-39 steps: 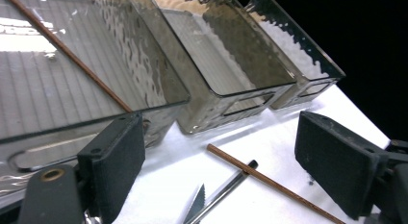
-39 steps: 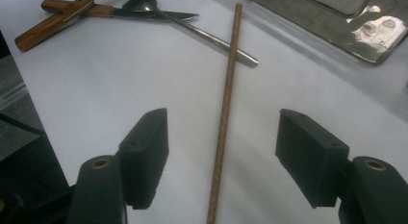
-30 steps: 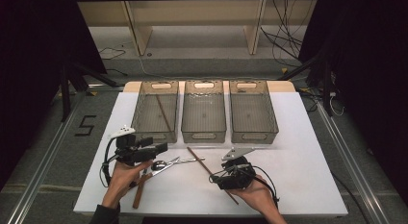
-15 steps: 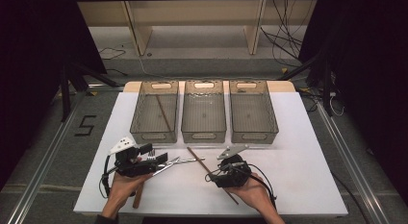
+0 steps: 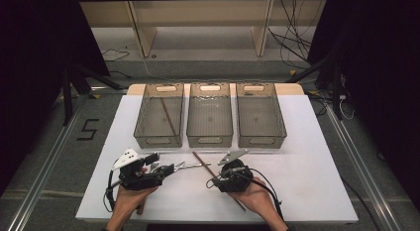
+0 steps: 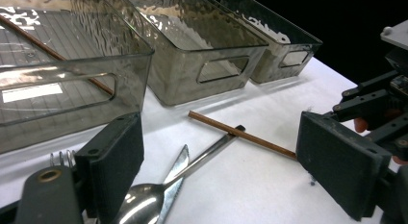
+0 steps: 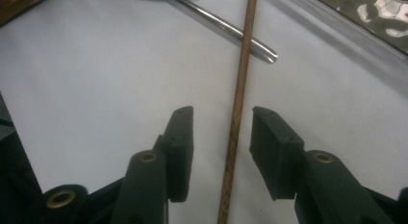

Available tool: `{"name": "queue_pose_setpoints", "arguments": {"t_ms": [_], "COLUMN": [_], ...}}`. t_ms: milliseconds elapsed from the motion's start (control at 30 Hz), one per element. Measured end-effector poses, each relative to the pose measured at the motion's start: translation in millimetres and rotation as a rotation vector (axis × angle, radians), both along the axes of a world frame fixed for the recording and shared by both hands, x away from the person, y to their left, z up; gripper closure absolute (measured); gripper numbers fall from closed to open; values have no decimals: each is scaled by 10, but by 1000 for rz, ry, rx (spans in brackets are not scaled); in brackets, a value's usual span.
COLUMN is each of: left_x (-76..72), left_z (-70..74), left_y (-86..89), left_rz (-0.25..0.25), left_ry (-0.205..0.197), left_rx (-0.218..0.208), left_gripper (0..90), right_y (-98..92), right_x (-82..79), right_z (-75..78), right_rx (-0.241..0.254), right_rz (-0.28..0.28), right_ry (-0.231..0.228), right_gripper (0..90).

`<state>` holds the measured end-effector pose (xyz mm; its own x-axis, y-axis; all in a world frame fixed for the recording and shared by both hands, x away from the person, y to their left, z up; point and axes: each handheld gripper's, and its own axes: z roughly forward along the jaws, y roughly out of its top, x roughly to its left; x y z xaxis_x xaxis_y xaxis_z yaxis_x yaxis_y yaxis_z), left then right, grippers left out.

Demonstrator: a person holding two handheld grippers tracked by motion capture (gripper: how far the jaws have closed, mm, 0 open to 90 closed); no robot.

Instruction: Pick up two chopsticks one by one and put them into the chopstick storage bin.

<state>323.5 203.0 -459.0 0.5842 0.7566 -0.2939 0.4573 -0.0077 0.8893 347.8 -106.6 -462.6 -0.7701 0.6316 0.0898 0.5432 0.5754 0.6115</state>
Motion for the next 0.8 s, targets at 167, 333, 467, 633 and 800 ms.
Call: {"name": "queue_pose_setpoints", "arguments": {"t_ms": [167, 333, 467, 633, 800], "left_x": [-29, -38, -41, -45, -50], "left_z": [-44, -64, -72, -94, -97], "left_y": [-28, -27, -32, -53, -63], "left_rz": [-10, -13, -12, -24, -28], "left_ry": [8, 16, 21, 30, 32], "left_rx": [4, 5, 4, 7, 5], "left_gripper": [169, 169, 169, 169, 169], "right_y": [27, 40, 59, 82, 81], "right_x": [-13, -5, -16, -32, -33], "right_z": [-45, -94, -133, -172, -178], "right_rx": [-25, -47, -75, -108, -106], "right_rz": [14, 7, 7, 4, -7], "right_ry": [1, 8, 8, -13, -22], "right_gripper": [655, 707, 742, 793, 832]}}
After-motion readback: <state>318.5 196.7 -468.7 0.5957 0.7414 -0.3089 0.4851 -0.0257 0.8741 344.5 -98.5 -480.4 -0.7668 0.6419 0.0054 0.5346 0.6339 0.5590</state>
